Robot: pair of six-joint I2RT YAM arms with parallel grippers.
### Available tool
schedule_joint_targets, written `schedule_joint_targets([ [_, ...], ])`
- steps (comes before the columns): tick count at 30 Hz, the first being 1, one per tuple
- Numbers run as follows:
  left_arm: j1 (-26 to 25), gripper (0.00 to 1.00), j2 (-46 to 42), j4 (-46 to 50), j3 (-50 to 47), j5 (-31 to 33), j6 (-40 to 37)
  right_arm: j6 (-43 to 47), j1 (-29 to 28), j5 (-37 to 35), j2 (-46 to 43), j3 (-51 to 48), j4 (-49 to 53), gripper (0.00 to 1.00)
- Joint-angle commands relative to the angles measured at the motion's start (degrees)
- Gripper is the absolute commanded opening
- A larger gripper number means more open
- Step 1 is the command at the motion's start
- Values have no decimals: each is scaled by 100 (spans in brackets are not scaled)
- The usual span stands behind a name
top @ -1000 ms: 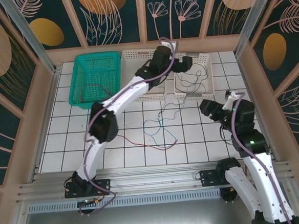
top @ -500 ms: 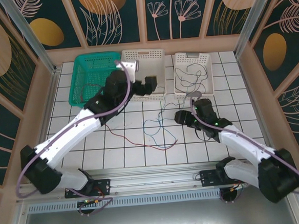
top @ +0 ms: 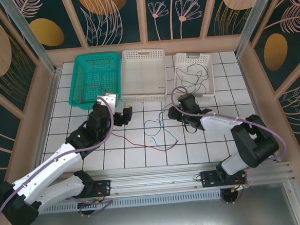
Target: Untangle the cables
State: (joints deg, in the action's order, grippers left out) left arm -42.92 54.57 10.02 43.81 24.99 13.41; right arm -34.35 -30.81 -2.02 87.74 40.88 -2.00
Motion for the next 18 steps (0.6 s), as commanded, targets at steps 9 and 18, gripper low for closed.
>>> schedule_joint_targets([
  [9, -10, 98, -227, -308, -77, 526, -302, 11, -237, -617, -149, 542, 219, 0],
  [18, -7, 98, -201, -286, -55, 516, -295, 300, -376, -846, -1949, 1763, 1710, 0],
])
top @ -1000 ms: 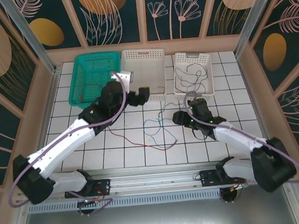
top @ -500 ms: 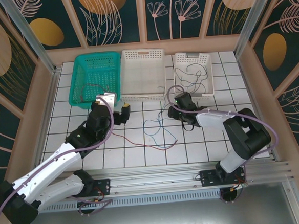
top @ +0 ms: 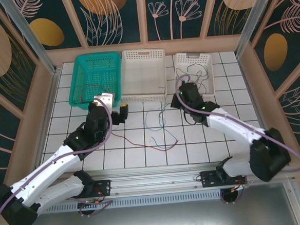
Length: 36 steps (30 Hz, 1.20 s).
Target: Untangle the cables
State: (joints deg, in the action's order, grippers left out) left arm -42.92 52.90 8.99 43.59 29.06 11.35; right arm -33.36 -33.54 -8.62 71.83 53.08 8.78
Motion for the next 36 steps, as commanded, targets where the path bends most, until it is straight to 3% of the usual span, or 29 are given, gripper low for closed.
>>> schedule_joint_targets([
  [1, -7, 98, -26, -179, -31, 103, -90, 243, -135, -184, -429, 753, 759, 0],
  [6, -12, 99, -17, -170, -35, 70, -94, 471, -170, 28, -417, 1880, 1205, 0],
  [10, -9, 99, -9, -144, -18, 91, -98, 735, -163, 345, 99, 3065, 1526, 0],
  [17, -12, 99, -43, -145, -29, 86, -127, 1127, -144, 749, 1870, 5617, 2255, 0],
  [24, -7, 99, -35, -144, -53, 29, -134, 1227, 161, 932, 3760, 6873, 2474, 0],
  [29, -11, 99, -9, -152, -66, -29, -134, 1328, 181, 601, 5165, 7916, 2714, 0],
  [36, -6, 98, 63, -135, -60, -61, -139, 1315, 188, 545, 6454, 8815, 3052, 0],
])
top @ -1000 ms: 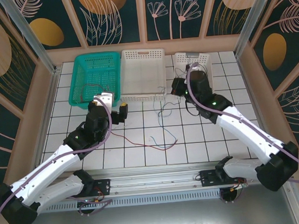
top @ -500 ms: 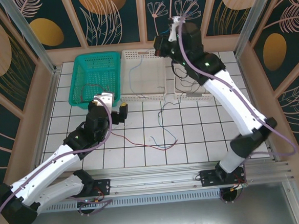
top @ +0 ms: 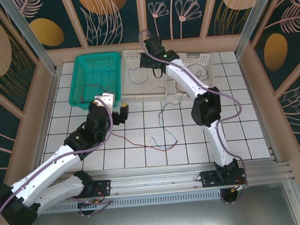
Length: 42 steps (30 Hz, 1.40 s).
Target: Untangle the cables
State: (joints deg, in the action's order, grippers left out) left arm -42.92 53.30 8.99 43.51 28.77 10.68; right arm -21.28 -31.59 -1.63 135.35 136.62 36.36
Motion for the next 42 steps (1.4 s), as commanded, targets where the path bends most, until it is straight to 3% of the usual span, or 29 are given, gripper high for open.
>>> schedule_joint_targets([
  [1, -13, 98, 30, -135, -52, -38, -72, 89, -12, -99, 188, 412, 326, 0],
  [3, -14, 98, 39, -135, -51, -25, -83, 66, -7, 47, 274, 228, 360, 0],
  [8, -13, 98, 84, -113, -44, -79, -73, 132, -45, 10, -140, -417, 267, 41],
  [11, -7, 98, 119, -83, -19, -94, -70, 240, -169, -276, -895, -1124, -63, 52],
  [15, -13, 98, 128, -60, -18, -97, -74, 206, -222, -296, -2120, -2491, -734, 60],
  [22, -8, 99, 162, -12, 26, -191, -58, -2, -286, -259, -4141, -5624, -1892, 61],
  [27, -8, 99, 229, 48, 78, -322, -48, -96, -284, -412, -4802, -7121, -2348, 60],
  [36, -9, 99, 278, 89, 88, -362, -61, -96, -295, -109, -4414, -8035, -3130, 52],
  [42, -12, 98, 335, 100, 99, -359, -72, -33, -297, -5, -3890, -8064, -3539, 47],
])
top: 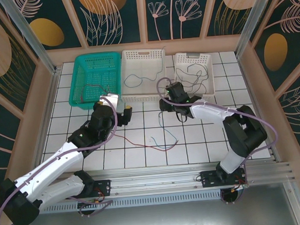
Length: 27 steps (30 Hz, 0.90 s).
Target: Untangle the cables
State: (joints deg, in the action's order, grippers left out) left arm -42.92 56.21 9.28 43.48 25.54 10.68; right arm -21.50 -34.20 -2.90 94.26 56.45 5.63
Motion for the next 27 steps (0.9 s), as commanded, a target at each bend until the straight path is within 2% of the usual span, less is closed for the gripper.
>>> schedule_joint_targets([
  [1, -12, 99, 54, 74, 99, -26, -75, -12, -38, 126, 314, -16, -502, 45],
  [4, -14, 98, 48, 74, 90, -24, -74, -39, -43, 166, 514, 10, -611, 38],
  [8, -15, 98, 48, 65, 93, -10, -92, -65, -78, 158, 513, 82, -616, 15],
  [12, -14, 98, 66, 65, 96, -36, -89, 20, -114, 0, 341, 140, -529, 0],
  [16, -9, 98, 57, 65, 93, -35, -93, 45, -133, 12, -68, 109, -436, 0],
  [21, -10, 99, 48, 65, 95, -40, -100, 62, -243, 57, -995, 166, -189, 0],
  [27, -11, 98, 59, 65, 103, -71, -99, 94, -395, 175, -1803, 832, 303, 0],
])
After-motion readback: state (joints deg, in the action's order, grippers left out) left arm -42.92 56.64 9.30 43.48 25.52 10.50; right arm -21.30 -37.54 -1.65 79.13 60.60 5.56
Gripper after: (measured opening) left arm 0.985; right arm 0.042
